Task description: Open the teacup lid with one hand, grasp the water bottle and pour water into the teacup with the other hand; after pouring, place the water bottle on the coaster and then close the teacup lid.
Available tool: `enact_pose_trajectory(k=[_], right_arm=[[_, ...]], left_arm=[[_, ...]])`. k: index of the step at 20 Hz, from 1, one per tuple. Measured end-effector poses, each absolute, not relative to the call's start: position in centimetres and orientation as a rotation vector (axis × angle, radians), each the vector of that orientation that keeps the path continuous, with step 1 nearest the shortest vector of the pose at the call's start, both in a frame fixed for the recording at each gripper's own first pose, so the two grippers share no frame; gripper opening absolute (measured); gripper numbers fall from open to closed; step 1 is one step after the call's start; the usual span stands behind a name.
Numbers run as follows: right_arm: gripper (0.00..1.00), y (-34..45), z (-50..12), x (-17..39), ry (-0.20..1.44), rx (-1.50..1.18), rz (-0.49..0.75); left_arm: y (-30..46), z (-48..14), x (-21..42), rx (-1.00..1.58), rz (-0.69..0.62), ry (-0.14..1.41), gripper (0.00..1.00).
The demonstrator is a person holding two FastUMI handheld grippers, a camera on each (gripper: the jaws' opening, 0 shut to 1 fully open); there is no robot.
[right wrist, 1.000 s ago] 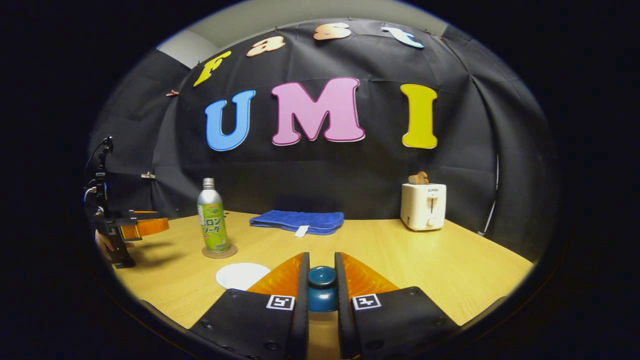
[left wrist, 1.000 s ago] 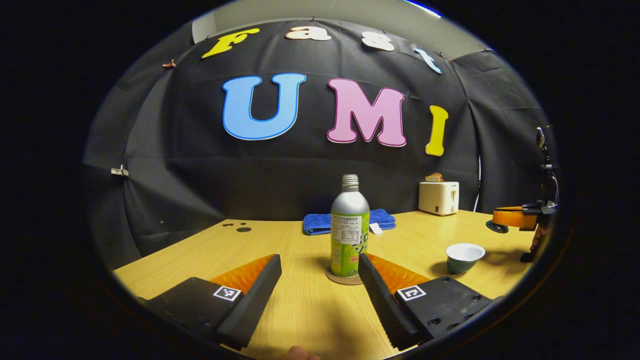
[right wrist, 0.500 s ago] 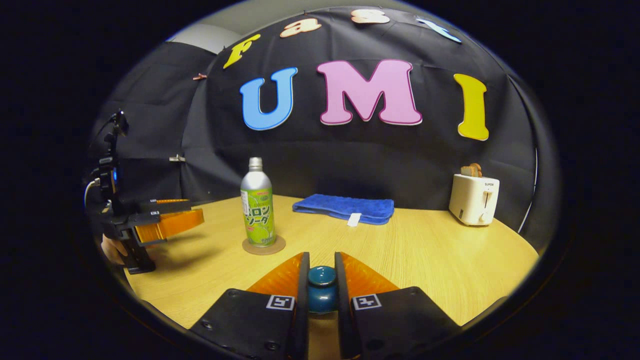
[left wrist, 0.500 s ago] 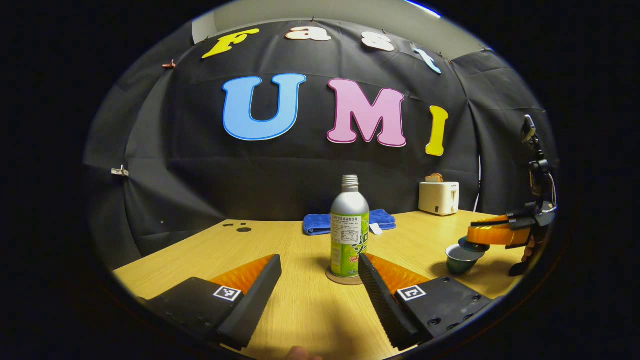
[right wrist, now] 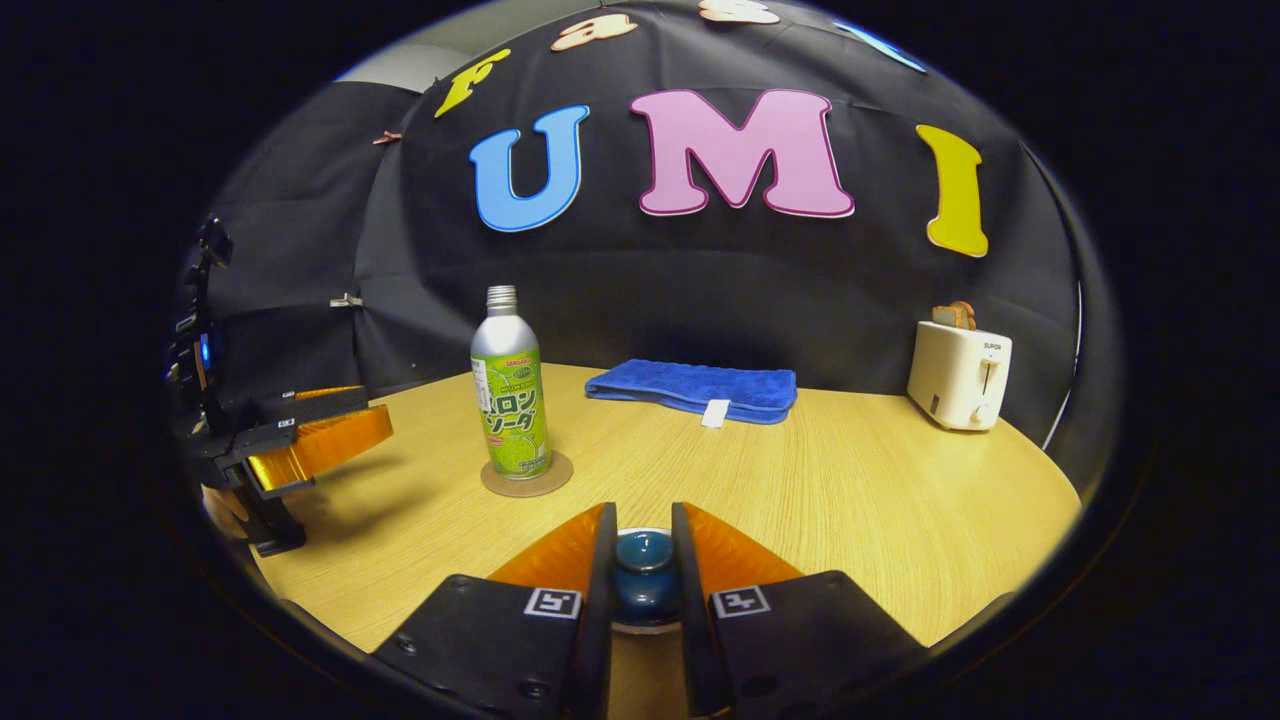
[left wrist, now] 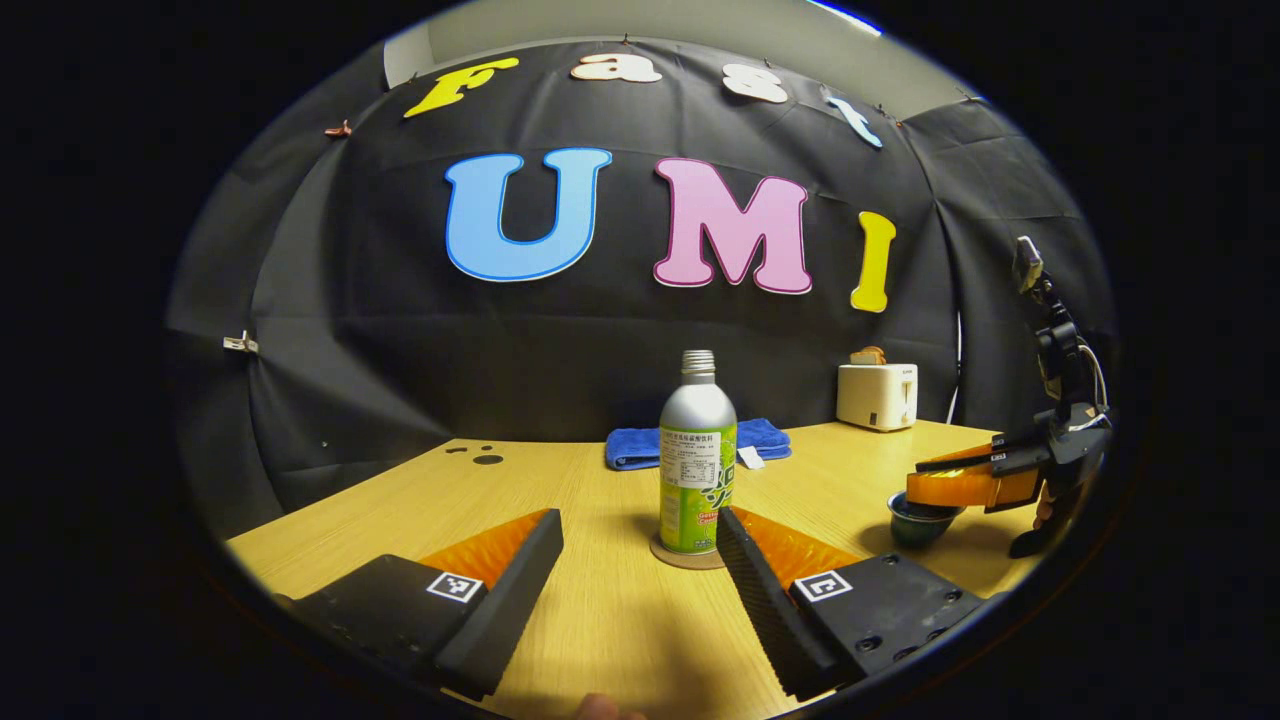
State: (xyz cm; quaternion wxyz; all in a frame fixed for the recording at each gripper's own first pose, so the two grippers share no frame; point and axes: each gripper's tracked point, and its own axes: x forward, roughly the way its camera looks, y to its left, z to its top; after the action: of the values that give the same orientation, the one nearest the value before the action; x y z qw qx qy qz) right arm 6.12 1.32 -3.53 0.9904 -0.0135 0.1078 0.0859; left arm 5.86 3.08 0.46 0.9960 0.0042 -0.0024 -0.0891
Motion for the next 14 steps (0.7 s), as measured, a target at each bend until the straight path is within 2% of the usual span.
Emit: enact_pose_trajectory(k=[1, 2, 4, 5, 8, 12, 13, 14], right_arm=[[0.38, 1.1, -3.3, 6.0, 0.207, -0.024, 0.165], [0.36, 0.9, -3.1, 5.9, 0.193, -0.018, 0.156], [0.46, 0.3, -2.4, 5.8, 0.153, -0.003, 0.129], [0.55, 0.1, -2.1, 5.5, 0.132, 0.001, 0.118], [0.67, -0.8, -1.0, 4.6, 0.063, 0.018, 0.094], [0.83, -3.2, -0.1, 3.2, 0.000, 0.047, -0.013], [0.92, -3.9, -0.1, 2.7, -0.005, 0.039, -0.044], [0.95, -4.4, 0.0, 2.4, -0.006, 0.030, -0.070]], left_arm=[[3.0, 0.5, 5.8, 0.008, -0.176, -0.004, 0.97], [2.9, 0.4, 5.8, 0.008, -0.174, -0.004, 0.97], [2.8, 0.4, 5.6, 0.007, -0.169, -0.005, 0.97], [2.5, 0.4, 5.4, 0.007, -0.164, -0.005, 0.97], [1.8, 0.3, 4.8, 0.007, -0.155, -0.005, 0.97], [1.0, 0.4, 3.9, 0.006, -0.121, -0.004, 0.97], [0.8, 0.5, 3.7, 0.006, -0.109, -0.004, 0.98], [0.6, 0.4, 3.5, 0.005, -0.095, -0.004, 0.97]])
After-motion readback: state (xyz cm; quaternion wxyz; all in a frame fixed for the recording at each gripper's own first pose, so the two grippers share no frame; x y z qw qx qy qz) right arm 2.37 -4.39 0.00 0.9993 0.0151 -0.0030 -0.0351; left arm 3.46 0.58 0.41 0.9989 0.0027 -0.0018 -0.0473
